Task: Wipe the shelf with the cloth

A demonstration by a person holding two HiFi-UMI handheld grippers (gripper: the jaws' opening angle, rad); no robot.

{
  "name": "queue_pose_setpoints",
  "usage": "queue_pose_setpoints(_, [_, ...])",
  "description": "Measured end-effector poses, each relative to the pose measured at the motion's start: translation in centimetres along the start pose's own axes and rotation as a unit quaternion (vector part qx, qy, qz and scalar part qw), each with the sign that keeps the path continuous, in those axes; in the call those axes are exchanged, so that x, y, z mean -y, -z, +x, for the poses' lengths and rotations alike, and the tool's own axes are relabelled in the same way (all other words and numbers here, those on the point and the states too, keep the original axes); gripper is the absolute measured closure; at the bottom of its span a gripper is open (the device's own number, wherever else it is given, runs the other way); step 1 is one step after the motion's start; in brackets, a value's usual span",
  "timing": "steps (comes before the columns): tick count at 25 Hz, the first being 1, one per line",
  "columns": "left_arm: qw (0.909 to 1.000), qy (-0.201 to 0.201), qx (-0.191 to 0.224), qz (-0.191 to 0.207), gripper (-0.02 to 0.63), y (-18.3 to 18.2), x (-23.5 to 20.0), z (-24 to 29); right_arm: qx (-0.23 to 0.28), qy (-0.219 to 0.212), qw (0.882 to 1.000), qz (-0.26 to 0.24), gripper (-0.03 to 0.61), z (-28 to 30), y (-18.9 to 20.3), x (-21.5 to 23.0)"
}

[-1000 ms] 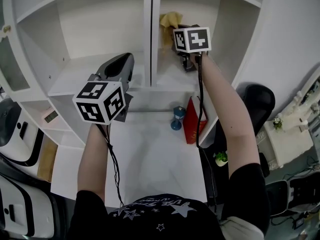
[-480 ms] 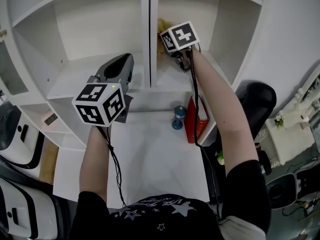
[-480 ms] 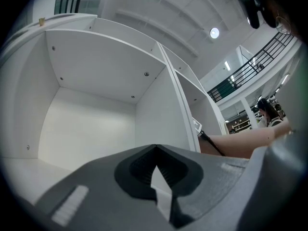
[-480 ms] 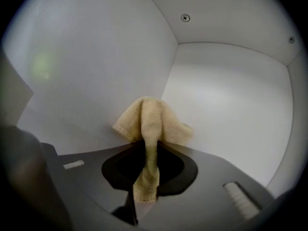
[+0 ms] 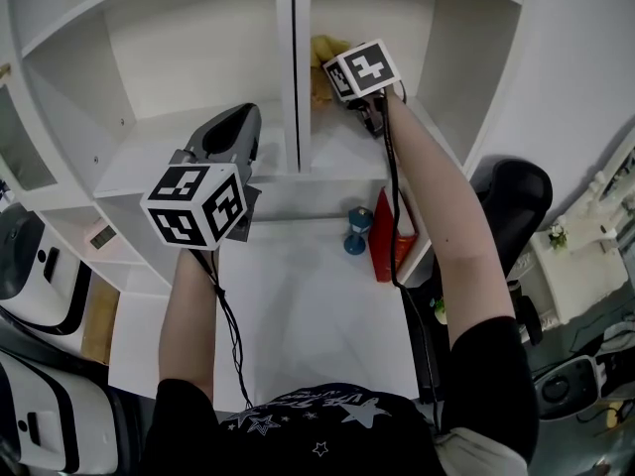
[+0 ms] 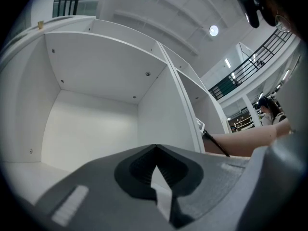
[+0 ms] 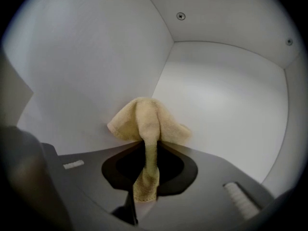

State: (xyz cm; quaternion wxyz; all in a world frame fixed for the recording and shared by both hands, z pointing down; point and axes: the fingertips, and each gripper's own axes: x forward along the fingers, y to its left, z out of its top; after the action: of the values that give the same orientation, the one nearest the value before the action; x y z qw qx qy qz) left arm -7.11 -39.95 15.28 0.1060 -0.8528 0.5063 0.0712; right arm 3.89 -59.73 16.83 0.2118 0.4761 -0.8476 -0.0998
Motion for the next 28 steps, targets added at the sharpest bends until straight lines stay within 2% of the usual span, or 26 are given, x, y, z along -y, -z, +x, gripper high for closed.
queue_pose_setpoints(5, [0.9998, -0.007, -0.009, 0.016, 0.611, 0.4, 0.2, 0.1, -0.011, 0.026, 0.999, 0.016, 0.495, -1.1, 1.4, 2.3])
queue_pose_setpoints(12, [0.9998, 0.000, -0.010, 0.014, 0.611, 0.4, 1.2, -0.1, -0.047, 0.096, 0.994, 0.005, 0.494, -3.0, 3.5, 5.9])
queue_pose_setpoints(22, [0.9997, 0.013, -0.010, 0.021, 0.611, 0.3, 2.3, -0.2, -0.060, 0.185, 0.980, 0.043, 0.495, -5.2, 5.5, 11.1])
queue_pose_setpoints(25, [0.9996, 0.016, -0.011, 0.021, 0.611, 0.3, 2.5, -0.3, -0.078, 0.209, 0.974, 0.050, 0.495, -5.7, 6.0, 11.5])
queue_pose_setpoints(28, [0.9996, 0.015, -0.011, 0.021, 0.611, 0.1, 2.3, -0.5, -0.097, 0.213, 0.971, 0.045, 0.495, -5.5, 6.2, 11.1])
